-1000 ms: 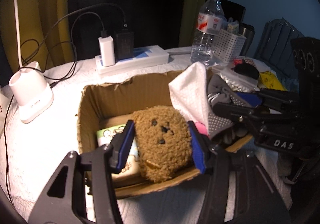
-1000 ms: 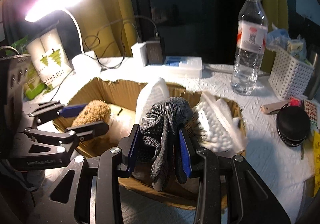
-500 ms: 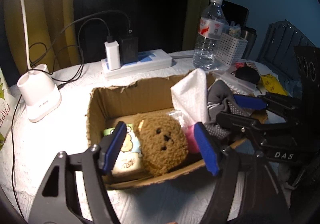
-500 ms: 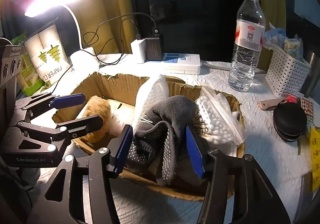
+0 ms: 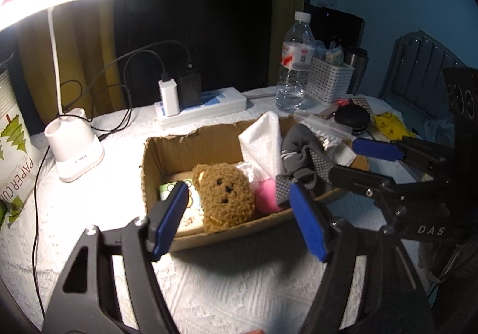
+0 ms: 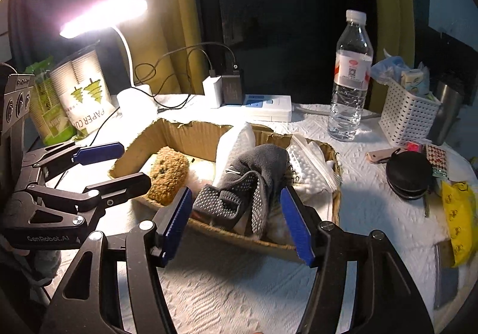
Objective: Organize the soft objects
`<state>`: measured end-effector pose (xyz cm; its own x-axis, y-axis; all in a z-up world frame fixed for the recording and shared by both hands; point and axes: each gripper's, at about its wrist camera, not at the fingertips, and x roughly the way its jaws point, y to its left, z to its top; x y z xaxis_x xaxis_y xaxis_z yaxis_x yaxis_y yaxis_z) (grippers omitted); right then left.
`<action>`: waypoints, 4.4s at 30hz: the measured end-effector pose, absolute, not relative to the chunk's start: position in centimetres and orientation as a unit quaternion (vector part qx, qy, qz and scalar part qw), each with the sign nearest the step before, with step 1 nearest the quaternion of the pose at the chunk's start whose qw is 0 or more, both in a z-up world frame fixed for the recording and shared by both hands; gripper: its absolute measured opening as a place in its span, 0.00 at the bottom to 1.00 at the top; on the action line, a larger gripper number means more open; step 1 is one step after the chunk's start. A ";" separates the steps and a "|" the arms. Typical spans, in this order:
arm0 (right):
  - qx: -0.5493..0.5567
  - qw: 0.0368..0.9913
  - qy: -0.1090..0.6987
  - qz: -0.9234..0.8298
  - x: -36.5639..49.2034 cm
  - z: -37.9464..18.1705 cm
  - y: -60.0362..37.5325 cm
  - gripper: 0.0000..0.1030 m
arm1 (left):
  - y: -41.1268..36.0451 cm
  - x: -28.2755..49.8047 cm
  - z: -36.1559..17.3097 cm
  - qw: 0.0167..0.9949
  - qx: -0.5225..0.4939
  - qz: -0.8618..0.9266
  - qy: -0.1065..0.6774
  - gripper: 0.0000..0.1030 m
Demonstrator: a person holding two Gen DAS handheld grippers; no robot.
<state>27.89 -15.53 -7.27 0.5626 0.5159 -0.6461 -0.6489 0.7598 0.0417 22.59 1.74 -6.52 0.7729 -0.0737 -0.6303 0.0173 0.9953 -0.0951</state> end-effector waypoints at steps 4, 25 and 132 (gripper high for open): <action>-0.099 0.882 0.324 0.329 26.7 -6.7 -16.2 0.63 | 1.4 21.5 -6.0 0.942 -0.040 -0.026 0.331 0.70; -0.102 0.901 0.289 0.307 19.6 -3.6 -18.5 0.63 | 0.5 14.5 -2.9 0.956 -0.040 -0.030 0.289 0.91; -0.098 0.939 0.181 0.276 8.5 6.9 -19.8 0.72 | 3.4 1.6 7.6 0.986 -0.047 0.041 0.155 0.92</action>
<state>8.54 -19.76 6.93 0.7826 0.4824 -0.3934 -0.5534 0.8286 -0.0850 1.57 3.43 7.64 0.9488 0.0667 -0.3087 -0.0960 0.9921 -0.0808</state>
